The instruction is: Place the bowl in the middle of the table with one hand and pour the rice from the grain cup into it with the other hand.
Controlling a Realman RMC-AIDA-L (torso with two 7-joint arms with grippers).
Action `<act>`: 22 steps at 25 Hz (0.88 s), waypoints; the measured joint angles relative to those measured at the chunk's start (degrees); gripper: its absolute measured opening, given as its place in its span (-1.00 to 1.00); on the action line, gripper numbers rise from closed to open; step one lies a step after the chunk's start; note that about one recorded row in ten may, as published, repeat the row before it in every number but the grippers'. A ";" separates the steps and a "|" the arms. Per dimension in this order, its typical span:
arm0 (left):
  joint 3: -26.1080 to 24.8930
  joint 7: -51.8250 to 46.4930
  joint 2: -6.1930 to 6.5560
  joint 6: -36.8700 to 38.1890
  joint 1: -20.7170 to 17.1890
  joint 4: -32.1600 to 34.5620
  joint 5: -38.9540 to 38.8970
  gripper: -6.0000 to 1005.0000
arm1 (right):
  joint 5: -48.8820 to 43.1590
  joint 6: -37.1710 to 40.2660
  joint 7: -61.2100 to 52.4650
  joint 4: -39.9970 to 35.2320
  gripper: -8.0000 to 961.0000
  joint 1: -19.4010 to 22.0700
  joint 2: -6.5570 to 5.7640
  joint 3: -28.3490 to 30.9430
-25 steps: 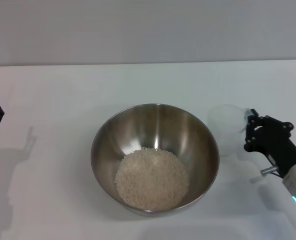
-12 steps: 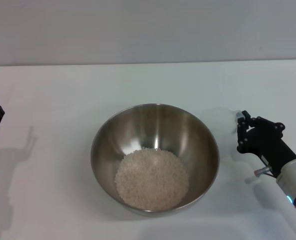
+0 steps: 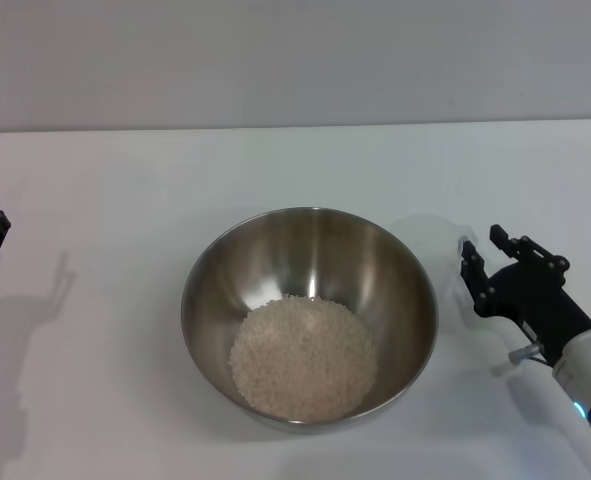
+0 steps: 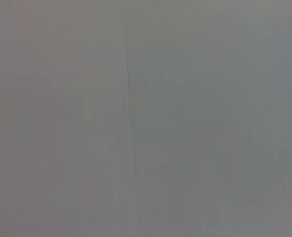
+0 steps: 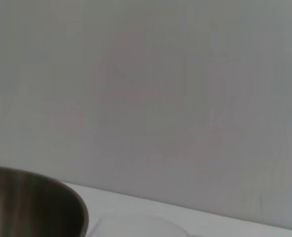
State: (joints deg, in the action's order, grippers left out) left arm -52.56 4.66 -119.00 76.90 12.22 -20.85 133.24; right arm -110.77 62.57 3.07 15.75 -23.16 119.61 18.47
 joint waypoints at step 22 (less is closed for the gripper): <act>0.73 0.09 -0.01 0.00 0.53 0.20 0.01 0.71 | 7.44 27.17 -0.01 1.76 0.08 19.19 -0.12 2.82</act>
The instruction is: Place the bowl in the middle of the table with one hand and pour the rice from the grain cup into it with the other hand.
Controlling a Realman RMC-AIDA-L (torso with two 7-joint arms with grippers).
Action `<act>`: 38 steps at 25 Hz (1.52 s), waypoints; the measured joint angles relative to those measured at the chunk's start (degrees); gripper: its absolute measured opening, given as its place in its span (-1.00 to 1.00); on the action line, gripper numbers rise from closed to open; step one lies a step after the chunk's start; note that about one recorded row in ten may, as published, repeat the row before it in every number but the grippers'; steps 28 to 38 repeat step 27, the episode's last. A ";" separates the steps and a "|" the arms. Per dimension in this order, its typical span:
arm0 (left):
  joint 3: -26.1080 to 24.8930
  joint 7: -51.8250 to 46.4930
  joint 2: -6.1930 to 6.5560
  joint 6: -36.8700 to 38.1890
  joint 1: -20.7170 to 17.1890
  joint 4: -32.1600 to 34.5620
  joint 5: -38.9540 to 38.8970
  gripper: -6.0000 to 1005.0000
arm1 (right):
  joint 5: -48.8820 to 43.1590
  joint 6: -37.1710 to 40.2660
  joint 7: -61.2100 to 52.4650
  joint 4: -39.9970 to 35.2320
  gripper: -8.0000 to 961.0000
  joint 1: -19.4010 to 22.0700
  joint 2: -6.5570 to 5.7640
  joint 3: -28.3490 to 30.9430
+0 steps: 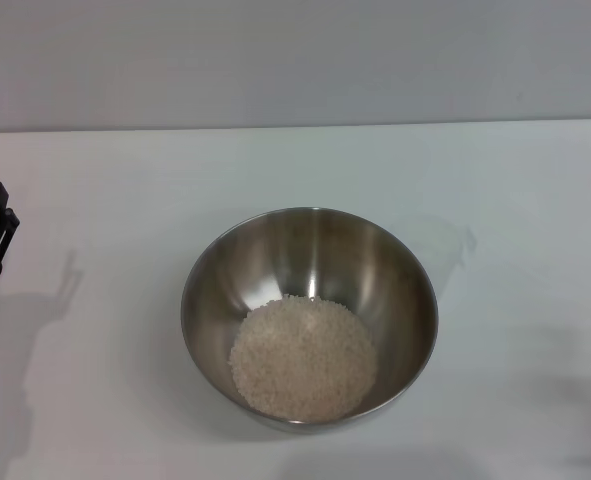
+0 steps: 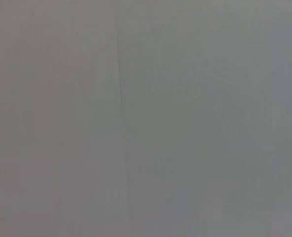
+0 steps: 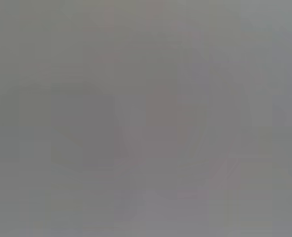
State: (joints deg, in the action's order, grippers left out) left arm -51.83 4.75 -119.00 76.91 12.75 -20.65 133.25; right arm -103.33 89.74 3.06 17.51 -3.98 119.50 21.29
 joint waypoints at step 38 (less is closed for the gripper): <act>-0.14 -0.78 0.23 -0.09 -1.39 1.69 -0.62 0.71 | 12.64 8.14 -5.89 -6.16 0.62 1.68 0.21 0.69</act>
